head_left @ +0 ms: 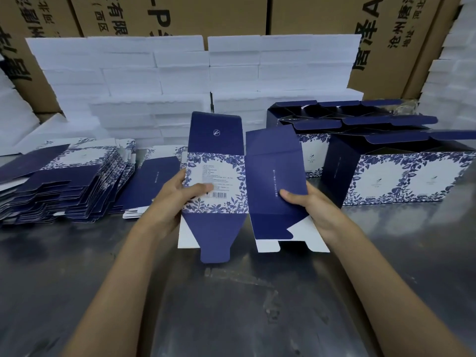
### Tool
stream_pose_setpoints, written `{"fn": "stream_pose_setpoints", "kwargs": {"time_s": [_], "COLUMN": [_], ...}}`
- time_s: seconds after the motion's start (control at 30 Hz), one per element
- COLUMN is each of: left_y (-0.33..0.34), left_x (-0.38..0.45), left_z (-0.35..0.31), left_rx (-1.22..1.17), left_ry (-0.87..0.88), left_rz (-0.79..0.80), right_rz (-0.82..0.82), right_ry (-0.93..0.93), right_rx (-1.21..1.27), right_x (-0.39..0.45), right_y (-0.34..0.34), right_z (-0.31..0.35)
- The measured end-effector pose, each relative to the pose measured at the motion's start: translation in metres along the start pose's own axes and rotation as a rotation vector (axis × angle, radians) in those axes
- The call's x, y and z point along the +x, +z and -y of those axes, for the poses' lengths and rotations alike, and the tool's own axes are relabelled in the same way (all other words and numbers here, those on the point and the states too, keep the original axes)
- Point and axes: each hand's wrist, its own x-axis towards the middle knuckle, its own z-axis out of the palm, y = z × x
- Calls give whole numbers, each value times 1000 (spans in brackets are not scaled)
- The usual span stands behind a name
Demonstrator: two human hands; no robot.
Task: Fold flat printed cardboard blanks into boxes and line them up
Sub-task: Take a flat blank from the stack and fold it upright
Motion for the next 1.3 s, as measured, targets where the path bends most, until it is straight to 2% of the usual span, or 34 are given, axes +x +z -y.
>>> {"fn": "stream_pose_setpoints", "kwargs": {"time_s": [0.1, 0.23, 0.33, 0.53, 0.67, 0.8, 0.9, 0.97, 1.03, 1.1, 1.17, 1.3], "left_y": [2, 0, 3, 4, 4, 11, 16, 19, 20, 22, 27, 42], "left_x": [-1, 1, 2, 1, 1, 1, 0, -1, 1, 3, 4, 9], "left_z": [3, 0, -1, -3, -3, -5, -3, 0, 2, 5, 10, 18], "left_rx": [69, 181, 126, 188, 226, 185, 296, 384, 419, 369, 283, 80], "left_ry": [-30, 38, -8, 69, 90, -9, -71, -23, 44, 77, 54, -125], "left_rz": [-26, -64, -57, -241, -242, -197, -182, -169, -222, -272, -258, -159], "right_rz": [28, 74, 35, 66, 18, -82, -197, -209, -162, -108, -136, -220], "right_ry": [15, 33, -3, 37, 13, -56, -104, -79, -24, -26, -82, -154], "right_rx": [5, -12, -35, -65, -12, -37, 34, 89, 117, 97, 4, -45], "right_x": [-1, -2, -1, -2, 0, 1, 3, 3, 2, 2, 2, 0], "right_y": [3, 1, -3, -2, 3, 3, 2, 0, -5, -10, -12, -21], "right_z": [-2, 3, 5, 4, 3, 1, 3, 7, 9, 10, 12, 26]}}
